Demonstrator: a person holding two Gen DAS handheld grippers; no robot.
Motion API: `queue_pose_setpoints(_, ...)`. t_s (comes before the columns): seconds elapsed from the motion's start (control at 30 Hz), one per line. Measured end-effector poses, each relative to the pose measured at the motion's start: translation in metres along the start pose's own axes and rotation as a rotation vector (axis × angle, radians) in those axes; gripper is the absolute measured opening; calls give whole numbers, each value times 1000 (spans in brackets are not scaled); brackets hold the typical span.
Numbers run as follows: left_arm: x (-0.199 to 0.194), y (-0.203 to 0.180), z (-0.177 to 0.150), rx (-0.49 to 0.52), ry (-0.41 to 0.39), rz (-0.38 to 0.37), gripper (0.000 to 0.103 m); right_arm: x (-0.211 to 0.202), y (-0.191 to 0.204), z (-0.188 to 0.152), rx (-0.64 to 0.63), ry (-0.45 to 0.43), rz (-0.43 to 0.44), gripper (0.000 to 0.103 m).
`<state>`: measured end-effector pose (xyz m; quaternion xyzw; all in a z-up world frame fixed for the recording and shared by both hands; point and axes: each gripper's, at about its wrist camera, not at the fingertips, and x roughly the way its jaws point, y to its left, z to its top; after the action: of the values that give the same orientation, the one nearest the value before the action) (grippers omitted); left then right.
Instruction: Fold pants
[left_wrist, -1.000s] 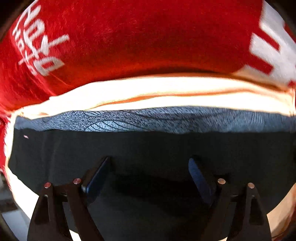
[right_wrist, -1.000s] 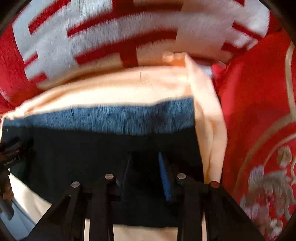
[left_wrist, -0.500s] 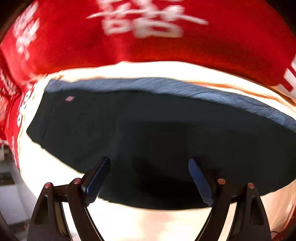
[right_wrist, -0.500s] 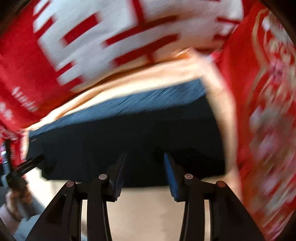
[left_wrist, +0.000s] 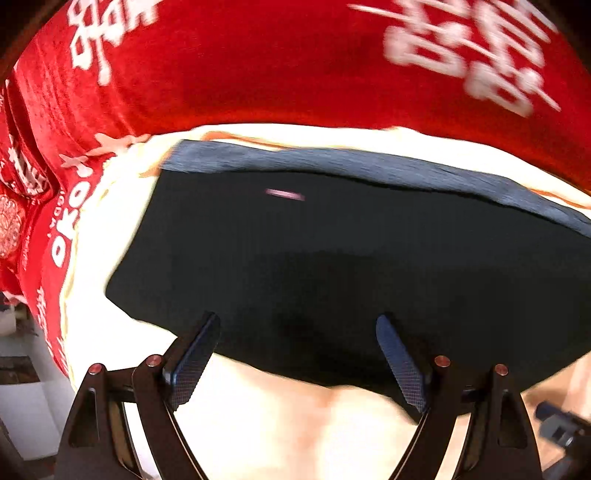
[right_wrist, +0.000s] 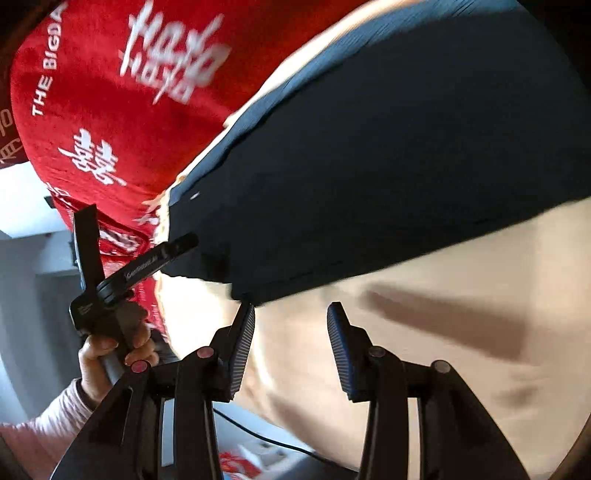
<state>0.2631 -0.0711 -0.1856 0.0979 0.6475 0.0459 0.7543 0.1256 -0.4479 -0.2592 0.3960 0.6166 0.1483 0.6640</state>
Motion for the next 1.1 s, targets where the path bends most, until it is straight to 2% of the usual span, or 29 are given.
queue_pose_setpoints(0.1, 19, 40, 13, 16, -27, 40, 88, 49, 22, 0, 21, 13, 16, 44)
queue_pose_setpoints(0.2, 35, 72, 20, -2, -48, 65, 87, 80, 28, 3, 58, 11, 25, 44)
queue_pose_setpoints(0.27, 48, 87, 20, -24, -37, 73, 88, 84, 25, 0, 76, 1, 37, 44)
queue_pose_setpoints(0.33, 62, 99, 19, -60, -15, 42, 88, 85, 25, -1, 84, -14, 41, 44)
queue_pose_setpoints(0.37, 65, 102, 17, -69, -23, 25, 89, 85, 24, -3, 89, -19, 44, 44)
queue_pose_setpoints(0.43, 67, 104, 17, -52, -47, 50, 94, 85, 21, -2, 127, -26, 63, 44)
queue_pose_setpoints(0.53, 66, 107, 17, -57, -47, 40, 94, 79, 18, 0, 187, -41, 96, 46)
queue_pose_setpoints(0.73, 70, 115, 18, -70, -40, 16, 94, 70, 15, -5, 225, -82, 92, 46)
queue_pose_setpoints(0.97, 68, 114, 19, -79, -31, 24, 94, 56, 19, -6, 196, -90, 98, 46)
queue_pose_setpoints(1.1, 58, 97, 17, -35, -53, -22, 94, 60, 19, 0, 198, -86, 64, 46)
